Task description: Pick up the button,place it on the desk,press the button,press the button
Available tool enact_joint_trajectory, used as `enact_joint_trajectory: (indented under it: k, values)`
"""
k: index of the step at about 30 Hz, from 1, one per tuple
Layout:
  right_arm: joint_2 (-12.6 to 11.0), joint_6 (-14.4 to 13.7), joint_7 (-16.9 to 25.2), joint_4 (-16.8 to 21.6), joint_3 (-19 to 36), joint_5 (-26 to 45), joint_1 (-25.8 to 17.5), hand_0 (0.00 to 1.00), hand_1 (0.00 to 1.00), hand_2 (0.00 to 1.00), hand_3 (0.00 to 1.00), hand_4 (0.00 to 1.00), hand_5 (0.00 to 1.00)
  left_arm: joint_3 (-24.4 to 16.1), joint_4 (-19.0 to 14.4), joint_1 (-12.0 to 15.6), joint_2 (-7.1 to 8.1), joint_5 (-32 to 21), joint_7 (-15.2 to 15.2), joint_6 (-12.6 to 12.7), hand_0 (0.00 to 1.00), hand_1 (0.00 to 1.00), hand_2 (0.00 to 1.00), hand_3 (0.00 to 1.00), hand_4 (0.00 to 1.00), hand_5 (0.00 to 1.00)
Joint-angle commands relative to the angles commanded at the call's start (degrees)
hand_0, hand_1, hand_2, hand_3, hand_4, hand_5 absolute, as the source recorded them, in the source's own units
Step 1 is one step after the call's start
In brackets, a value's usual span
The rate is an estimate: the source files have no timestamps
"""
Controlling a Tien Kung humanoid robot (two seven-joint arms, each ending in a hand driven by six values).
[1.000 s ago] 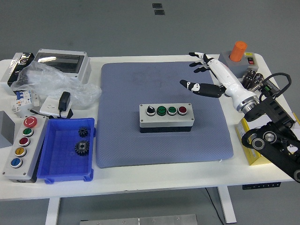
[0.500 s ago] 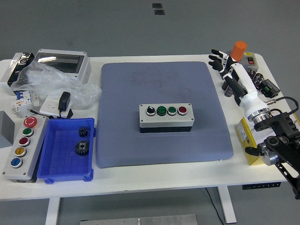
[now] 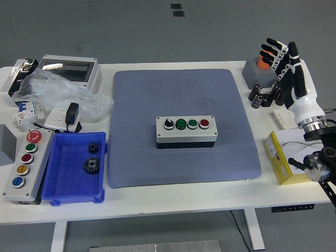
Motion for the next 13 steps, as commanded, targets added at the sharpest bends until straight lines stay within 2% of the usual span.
enact_joint_trajectory:
  k: [13]
  values:
    - [-0.8,-0.17,-0.1,1.72,8.67,-0.25,-5.03,0.875,0.797,0.794,0.793,0.998,0.998,-0.87,-0.07,-1.05,0.94,0.79,0.38,-0.17,0.691,0.702,0.636,0.63,0.605,0.385]
